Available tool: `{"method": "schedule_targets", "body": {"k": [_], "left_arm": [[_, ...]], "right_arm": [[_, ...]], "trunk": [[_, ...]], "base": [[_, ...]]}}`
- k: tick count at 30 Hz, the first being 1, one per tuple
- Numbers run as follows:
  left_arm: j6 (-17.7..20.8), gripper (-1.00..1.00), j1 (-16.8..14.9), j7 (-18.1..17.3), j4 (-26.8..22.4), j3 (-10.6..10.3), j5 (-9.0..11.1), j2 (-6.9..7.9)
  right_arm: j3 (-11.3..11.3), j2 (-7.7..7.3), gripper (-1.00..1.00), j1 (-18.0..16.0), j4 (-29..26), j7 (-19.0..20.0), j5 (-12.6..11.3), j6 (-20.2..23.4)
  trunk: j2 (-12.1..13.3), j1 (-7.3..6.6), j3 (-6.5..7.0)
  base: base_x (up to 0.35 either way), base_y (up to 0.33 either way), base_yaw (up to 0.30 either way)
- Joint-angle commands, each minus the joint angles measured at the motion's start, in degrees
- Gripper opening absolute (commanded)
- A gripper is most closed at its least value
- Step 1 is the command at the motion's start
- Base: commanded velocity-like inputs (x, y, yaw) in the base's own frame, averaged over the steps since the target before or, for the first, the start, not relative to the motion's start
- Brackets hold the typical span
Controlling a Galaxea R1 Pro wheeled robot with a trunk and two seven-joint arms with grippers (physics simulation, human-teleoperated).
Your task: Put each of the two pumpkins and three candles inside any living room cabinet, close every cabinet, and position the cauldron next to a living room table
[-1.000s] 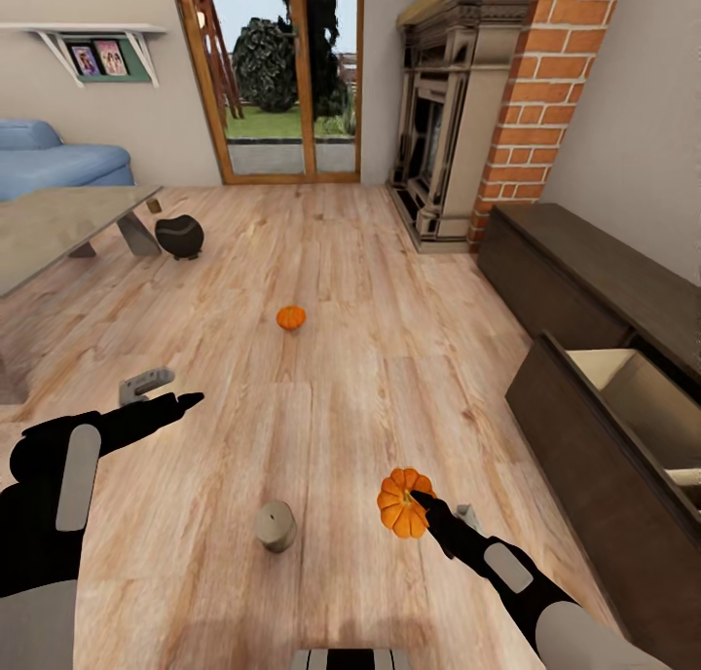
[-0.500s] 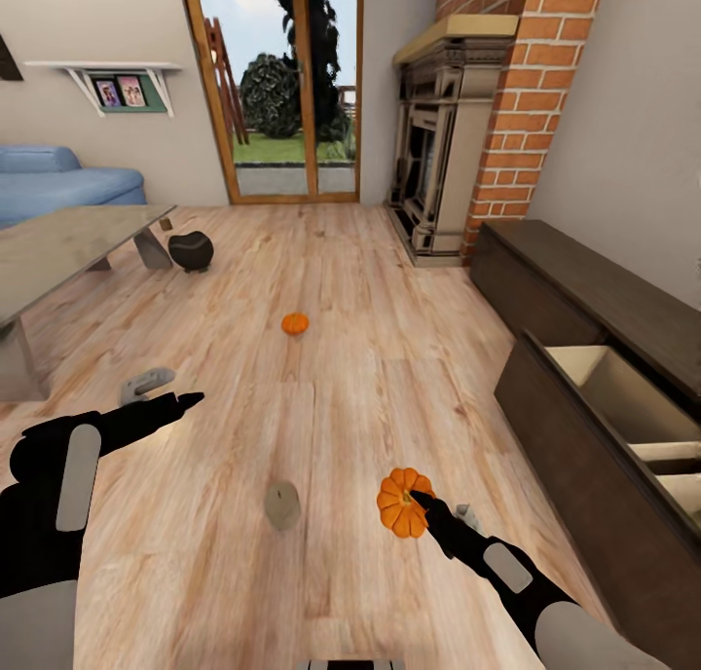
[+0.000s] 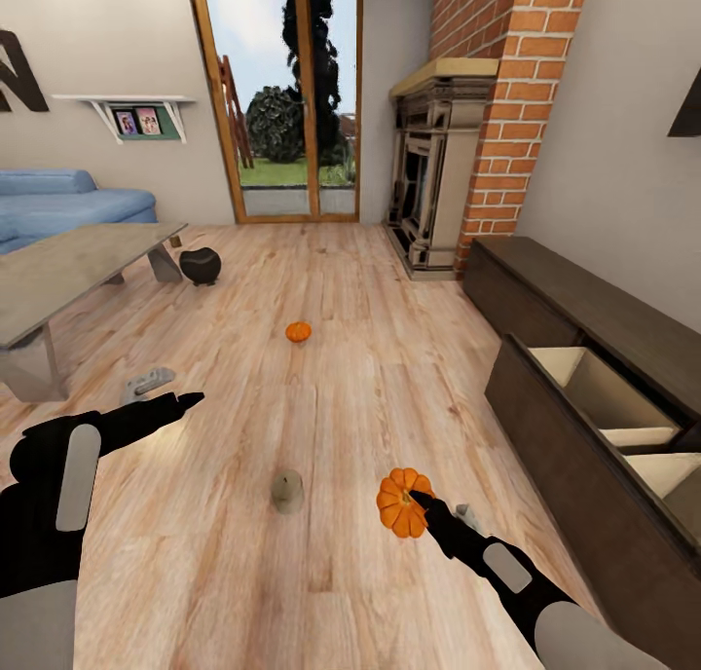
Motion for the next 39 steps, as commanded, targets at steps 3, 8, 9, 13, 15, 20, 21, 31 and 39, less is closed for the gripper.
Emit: {"method": "schedule_targets", "body": {"k": [3, 8, 9, 13, 15, 20, 21, 31, 39], "left_arm": [[0.25, 1.0, -0.04, -0.56, -0.03, 0.08, -0.48, -0.01], [0.25, 1.0, -0.04, -0.56, -0.03, 0.08, -0.48, -0.01], [0.25, 1.0, -0.04, -0.56, -0.03, 0.08, -0.48, -0.01], [0.25, 1.0, -0.04, -0.56, -0.03, 0.08, -0.48, -0.01], [0.25, 1.0, -0.04, -0.56, -0.03, 0.08, -0.48, -0.01], [0.29, 1.0, -0.04, -0.56, -0.03, 0.08, -0.48, 0.13], [0.31, 1.0, -0.04, -0.56, -0.03, 0.08, -0.48, 0.18], [0.26, 1.0, -0.04, -0.56, -0.18, 0.08, -0.48, 0.23], [0.26, 1.0, -0.04, -0.56, -1.55, 0.08, -0.48, 0.25]], "right_arm": [[0.08, -0.03, -1.0, -0.02, -0.01, 0.0, -0.43, 0.27], [0.09, -0.03, -1.0, -0.02, -0.01, 0.0, -0.43, 0.27], [0.09, -0.03, -1.0, -0.02, -0.01, 0.0, -0.43, 0.27], [0.09, -0.03, -1.0, -0.02, -0.01, 0.0, -0.43, 0.27], [0.09, -0.03, -1.0, -0.02, -0.01, 0.0, -0.43, 0.27], [0.09, 0.05, -1.0, -0.02, -0.01, 0.05, -0.43, 0.27], [0.09, 0.05, -1.0, -0.02, -0.01, 0.06, -0.43, 0.27], [0.33, 0.3, -1.0, 0.46, -7.3, -0.14, -0.55, 0.67], [0.39, 0.32, -1.0, 0.68, -10.02, -0.17, -0.63, 0.88]], "trunk": [[0.02, -0.12, 0.62], [0.09, -0.25, 1.73], [0.1, -0.28, 1.95], [0.16, -0.38, 2.84], [0.18, -0.43, 3.28], [0.25, -0.56, 4.39], [0.26, -0.59, 4.61], [0.4, -0.84, 6.83], [0.5, -1.05, 8.61]], "base": [[-0.337, 0.0, 0.0], [-0.34, 0.0, 0.0], [-0.341, 0.0, 0.0], [-0.299, 0.0, 0.0], [-0.112, 0.0, 0.0], [-0.032, 0.0, 0.0], [-0.009, 0.0, 0.0], [-0.002, 0.0, 0.0], [-0.016, 0.0, 0.0]]}}
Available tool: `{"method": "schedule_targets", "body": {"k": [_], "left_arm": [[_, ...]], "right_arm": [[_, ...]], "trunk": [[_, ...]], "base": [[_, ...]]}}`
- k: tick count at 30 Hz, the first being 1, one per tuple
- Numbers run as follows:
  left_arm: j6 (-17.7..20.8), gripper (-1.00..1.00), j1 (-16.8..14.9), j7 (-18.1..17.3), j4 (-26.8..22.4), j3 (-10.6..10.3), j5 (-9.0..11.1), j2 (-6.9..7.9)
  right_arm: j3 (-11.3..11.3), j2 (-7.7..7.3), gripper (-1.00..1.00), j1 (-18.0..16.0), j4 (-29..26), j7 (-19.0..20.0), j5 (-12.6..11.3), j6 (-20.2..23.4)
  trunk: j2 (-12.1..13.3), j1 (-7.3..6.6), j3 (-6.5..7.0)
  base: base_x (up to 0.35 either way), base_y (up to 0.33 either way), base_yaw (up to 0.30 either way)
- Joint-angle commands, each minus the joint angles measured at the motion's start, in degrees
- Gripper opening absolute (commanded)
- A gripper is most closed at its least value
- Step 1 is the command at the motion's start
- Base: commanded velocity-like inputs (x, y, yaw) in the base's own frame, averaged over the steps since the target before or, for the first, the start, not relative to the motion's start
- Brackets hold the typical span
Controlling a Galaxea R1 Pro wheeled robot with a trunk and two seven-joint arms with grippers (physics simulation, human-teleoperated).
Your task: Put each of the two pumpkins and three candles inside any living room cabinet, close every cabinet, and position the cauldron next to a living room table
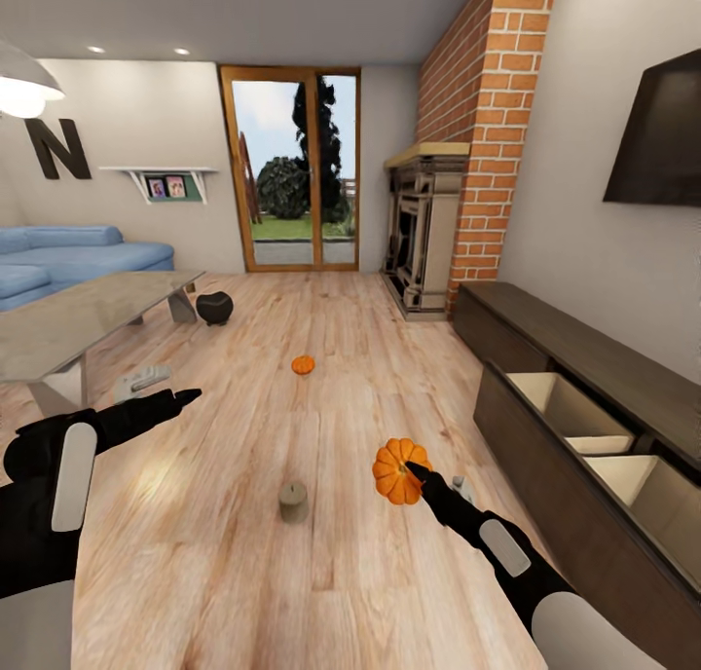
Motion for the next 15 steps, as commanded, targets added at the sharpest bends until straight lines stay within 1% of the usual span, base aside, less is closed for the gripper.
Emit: {"method": "schedule_targets", "body": {"k": [1, 4, 7, 12, 15], "left_arm": [[0.26, 1.0, -0.05, -0.56, -0.05, 0.08, -0.47, -0.01], [0.27, 1.0, -0.05, -0.56, -0.07, 0.08, -0.47, -0.01], [0.31, 1.0, -0.05, -0.56, -0.08, 0.08, -0.47, 0.01], [0.33, 1.0, -0.05, -0.56, -0.09, 0.08, -0.46, 0.02], [0.34, 1.0, -0.05, -0.56, -0.09, 0.08, -0.47, 0.0]], "right_arm": [[0.12, -0.04, -1.0, -0.01, -0.03, -0.04, -0.43, 0.23], [0.11, -0.04, -1.0, -0.01, -0.06, -0.04, -0.45, 0.24], [0.1, -0.04, -1.0, -0.01, -0.08, -0.04, -0.46, 0.24], [0.1, -0.04, -1.0, -0.01, -0.09, -0.05, -0.46, 0.24], [0.14, -0.04, -1.0, -0.01, -0.08, -0.19, -0.46, 0.24]], "trunk": [[-0.01, -0.05, 0.17], [0.03, -0.12, 0.84], [0.07, -0.2, 1.5], [0.14, -0.33, 2.61], [0.18, -0.41, 3.28]], "base": [[-0.144, 0.0, 0.005], [-0.18, 0.0, 0.048], [-0.212, 0.0, 0.127], [-0.216, 0.0, 0.185], [-0.108, 0.0, 0.226]]}}
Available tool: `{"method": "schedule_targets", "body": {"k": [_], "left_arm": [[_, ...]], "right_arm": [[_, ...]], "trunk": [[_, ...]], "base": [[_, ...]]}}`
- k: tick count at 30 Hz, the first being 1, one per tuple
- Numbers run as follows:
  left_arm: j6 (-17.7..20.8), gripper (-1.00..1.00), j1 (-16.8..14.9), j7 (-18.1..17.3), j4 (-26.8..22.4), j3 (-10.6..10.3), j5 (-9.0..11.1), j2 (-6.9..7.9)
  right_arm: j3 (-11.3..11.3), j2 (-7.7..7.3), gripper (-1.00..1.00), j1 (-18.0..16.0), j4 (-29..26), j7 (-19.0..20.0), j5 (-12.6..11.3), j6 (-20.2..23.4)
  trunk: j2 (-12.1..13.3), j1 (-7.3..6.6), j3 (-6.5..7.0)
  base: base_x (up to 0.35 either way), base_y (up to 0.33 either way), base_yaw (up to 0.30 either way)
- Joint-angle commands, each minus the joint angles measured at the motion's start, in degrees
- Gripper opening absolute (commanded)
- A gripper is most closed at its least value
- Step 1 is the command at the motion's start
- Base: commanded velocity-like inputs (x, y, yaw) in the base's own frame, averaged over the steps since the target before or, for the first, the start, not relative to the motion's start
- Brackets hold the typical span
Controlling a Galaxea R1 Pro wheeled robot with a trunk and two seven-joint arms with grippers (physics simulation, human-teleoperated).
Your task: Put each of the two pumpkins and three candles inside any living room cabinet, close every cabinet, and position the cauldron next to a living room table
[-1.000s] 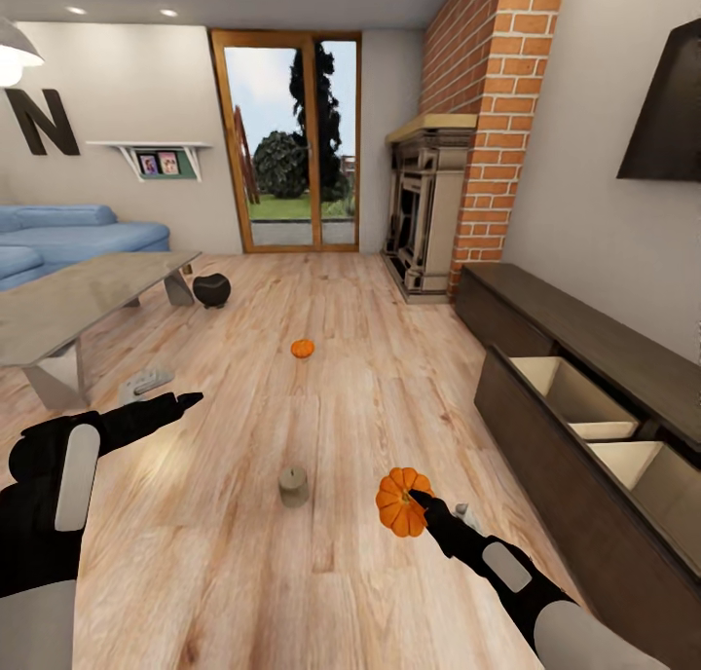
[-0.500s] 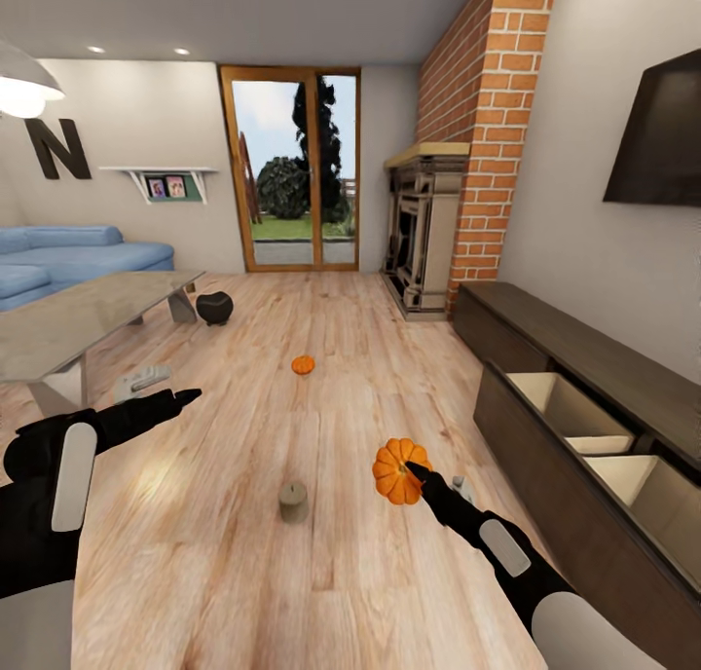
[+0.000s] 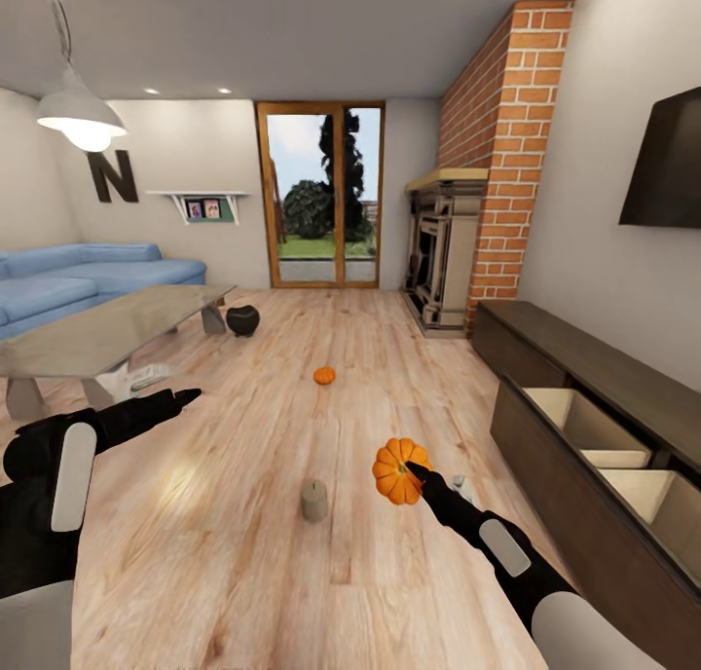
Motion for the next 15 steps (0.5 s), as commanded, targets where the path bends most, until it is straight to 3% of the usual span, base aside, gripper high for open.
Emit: {"method": "schedule_targets", "body": {"k": [1, 11, 15], "left_arm": [[0.25, 1.0, -0.05, -0.56, -0.01, 0.08, -0.48, -0.02], [0.17, 1.0, -0.05, -0.56, -1.01, 0.08, -0.47, -0.14], [0.17, 1.0, -0.05, -0.56, -1.13, 0.08, -0.48, -0.21]], "right_arm": [[0.1, -0.05, -1.0, -0.02, -0.02, -0.06, -0.54, 0.26], [0.11, -0.05, -1.0, -0.02, 0.05, -0.36, -0.54, 0.26], [0.1, -0.05, -1.0, -0.02, 0.05, -0.39, -0.54, 0.26]], "trunk": [[-0.01, -0.04, 0.17], [0.01, -0.07, 0.39], [0.01, -0.07, 0.39]], "base": [[-0.049, 0.0, 0.236], [-0.014, 0.0, 0.256], [-0.16, 0.04, 0.271]]}}
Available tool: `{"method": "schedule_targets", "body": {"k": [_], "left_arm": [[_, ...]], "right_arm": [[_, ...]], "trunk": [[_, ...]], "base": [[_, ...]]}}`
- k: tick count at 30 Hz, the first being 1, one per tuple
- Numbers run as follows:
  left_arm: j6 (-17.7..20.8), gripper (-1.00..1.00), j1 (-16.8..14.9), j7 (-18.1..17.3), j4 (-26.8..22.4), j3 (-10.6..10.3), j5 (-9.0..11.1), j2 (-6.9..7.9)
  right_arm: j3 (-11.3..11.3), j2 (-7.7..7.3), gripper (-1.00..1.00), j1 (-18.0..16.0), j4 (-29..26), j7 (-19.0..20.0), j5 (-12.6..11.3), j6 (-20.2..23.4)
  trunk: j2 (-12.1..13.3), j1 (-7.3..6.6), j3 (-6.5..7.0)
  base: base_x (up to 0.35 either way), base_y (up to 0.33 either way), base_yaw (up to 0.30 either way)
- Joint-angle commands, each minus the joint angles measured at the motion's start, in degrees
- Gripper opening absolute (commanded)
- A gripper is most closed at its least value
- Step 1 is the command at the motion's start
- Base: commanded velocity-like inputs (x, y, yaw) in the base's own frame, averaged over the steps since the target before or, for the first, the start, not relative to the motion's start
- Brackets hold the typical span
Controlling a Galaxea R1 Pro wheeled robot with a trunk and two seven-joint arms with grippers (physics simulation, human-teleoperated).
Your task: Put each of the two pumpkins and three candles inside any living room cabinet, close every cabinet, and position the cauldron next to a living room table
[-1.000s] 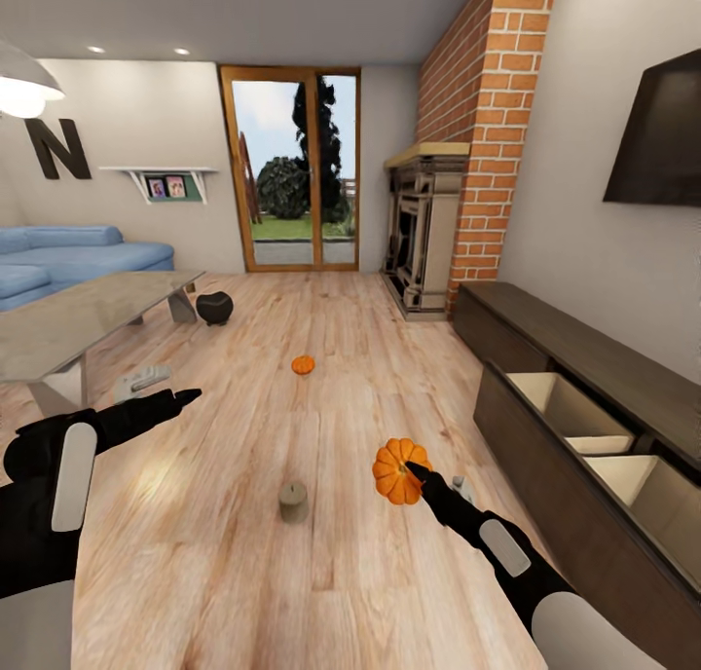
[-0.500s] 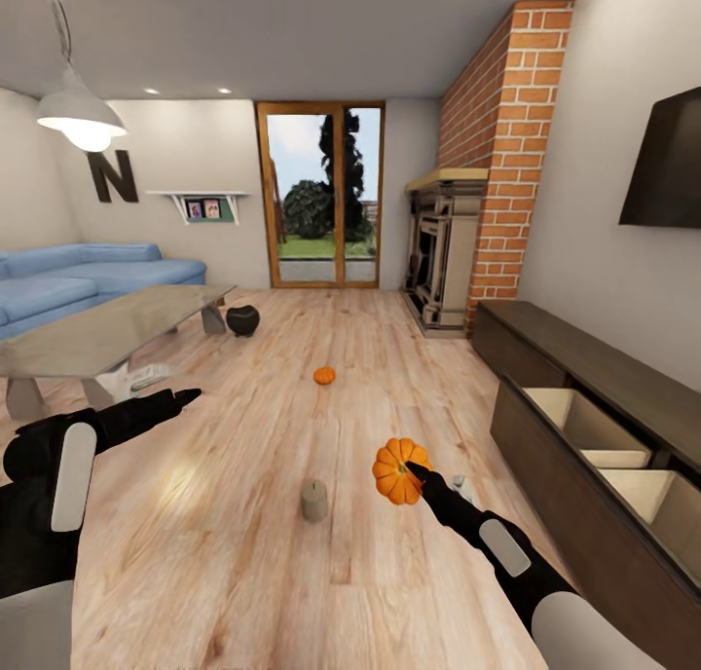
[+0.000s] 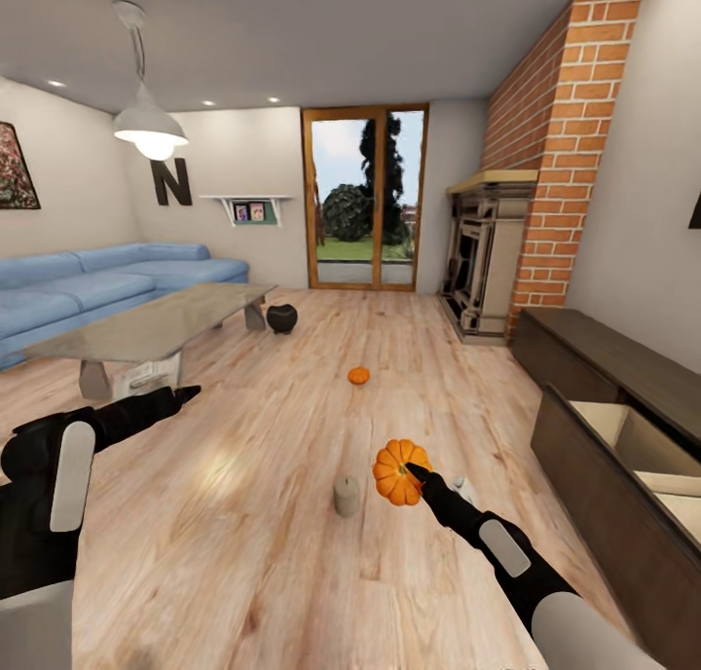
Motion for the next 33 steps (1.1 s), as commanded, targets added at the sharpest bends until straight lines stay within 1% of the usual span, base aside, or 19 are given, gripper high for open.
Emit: {"method": "schedule_targets", "body": {"k": [1, 10, 21, 28, 33], "left_arm": [[0.24, 1.0, -0.05, -0.56, -0.02, 0.08, -0.45, -0.03], [0.24, 1.0, -0.05, -0.56, -0.04, 0.08, -0.44, -0.1], [0.24, 1.0, -0.05, -0.59, -0.04, 0.08, -0.42, -0.1], [0.47, 1.0, -0.05, -0.6, -0.13, 0.08, -0.4, -0.1], [0.47, 1.0, -0.05, -0.59, -0.13, 0.14, -0.4, -0.1]], "right_arm": [[0.06, -0.04, -1.0, -0.04, -0.07, 0.0, -0.77, 0.29], [0.06, -0.04, -1.0, -0.04, -0.07, -0.05, -0.69, 0.29], [0.02, 0.19, -1.0, -0.07, -0.15, -0.17, -0.52, 0.21], [0.03, 0.22, -1.0, -0.09, -0.16, -0.18, -0.51, 0.21], [0.15, 0.25, -1.0, -0.12, -0.16, -0.18, -0.46, 0.21]], "trunk": [[-0.03, -0.04, -0.05], [-0.03, -0.04, -0.05], [-0.03, -0.04, -0.05], [-0.03, -0.04, -0.05], [0.04, -0.17, 1.05]], "base": [[-0.246, 0.104, 0.272], [-0.245, 0.189, 0.273], [-0.18, 0.247, 0.278], [-0.154, 0.067, 0.283], [-0.049, 0.007, 0.283]]}}
